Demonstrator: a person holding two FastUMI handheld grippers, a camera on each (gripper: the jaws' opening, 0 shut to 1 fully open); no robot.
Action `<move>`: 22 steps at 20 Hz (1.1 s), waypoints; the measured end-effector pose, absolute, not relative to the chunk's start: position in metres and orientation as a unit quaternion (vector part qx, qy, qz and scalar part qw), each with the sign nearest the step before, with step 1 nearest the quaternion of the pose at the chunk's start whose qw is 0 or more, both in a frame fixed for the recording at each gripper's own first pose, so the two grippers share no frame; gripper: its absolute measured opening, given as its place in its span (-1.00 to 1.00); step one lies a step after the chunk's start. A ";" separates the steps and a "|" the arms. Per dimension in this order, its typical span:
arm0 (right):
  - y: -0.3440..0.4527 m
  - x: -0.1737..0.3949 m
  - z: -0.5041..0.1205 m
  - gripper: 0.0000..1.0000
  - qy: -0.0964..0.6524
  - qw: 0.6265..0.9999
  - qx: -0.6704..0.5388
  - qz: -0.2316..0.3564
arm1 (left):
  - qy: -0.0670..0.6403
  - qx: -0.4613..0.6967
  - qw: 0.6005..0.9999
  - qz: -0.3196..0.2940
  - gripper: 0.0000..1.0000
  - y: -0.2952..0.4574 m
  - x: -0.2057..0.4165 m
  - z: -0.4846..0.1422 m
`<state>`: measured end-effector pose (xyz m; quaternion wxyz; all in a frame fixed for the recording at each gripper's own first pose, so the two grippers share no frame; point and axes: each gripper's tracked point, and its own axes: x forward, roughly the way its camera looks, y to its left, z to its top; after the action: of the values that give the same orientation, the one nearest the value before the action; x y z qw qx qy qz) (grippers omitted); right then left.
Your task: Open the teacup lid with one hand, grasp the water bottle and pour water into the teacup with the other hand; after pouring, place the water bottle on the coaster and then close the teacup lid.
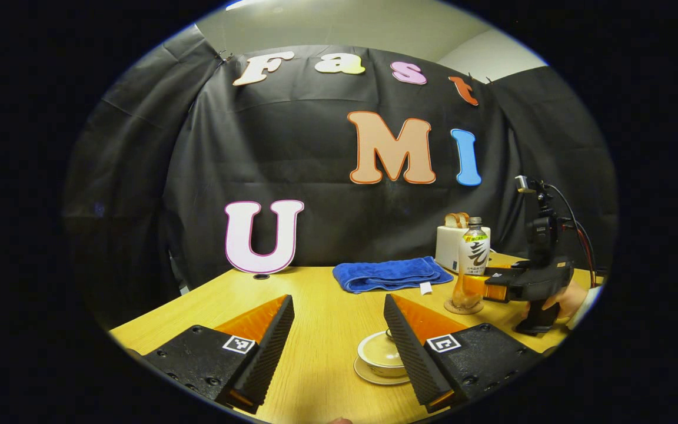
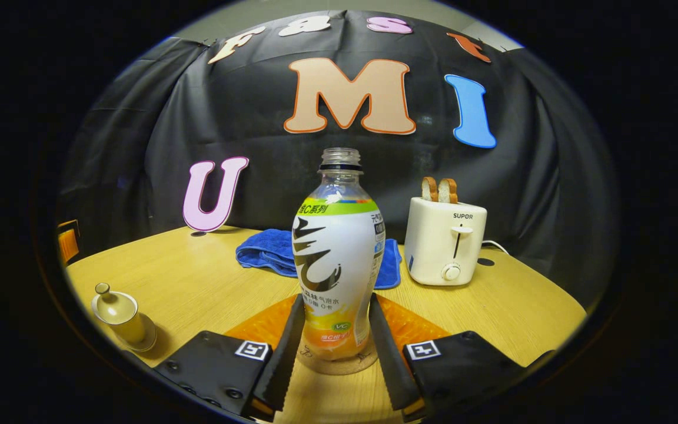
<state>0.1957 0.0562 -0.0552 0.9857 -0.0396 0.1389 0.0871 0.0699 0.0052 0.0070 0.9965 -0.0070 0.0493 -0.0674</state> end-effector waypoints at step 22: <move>0.034 0.088 0.016 1.00 0.059 0.996 0.001 0.070 | 0.037 -0.007 0.998 -0.059 0.80 -0.008 0.054 0.017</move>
<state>0.0881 0.0341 0.0156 0.9958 0.0008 0.0593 0.0697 0.0537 -0.0081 0.0166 0.9976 -0.0072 0.0370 -0.0588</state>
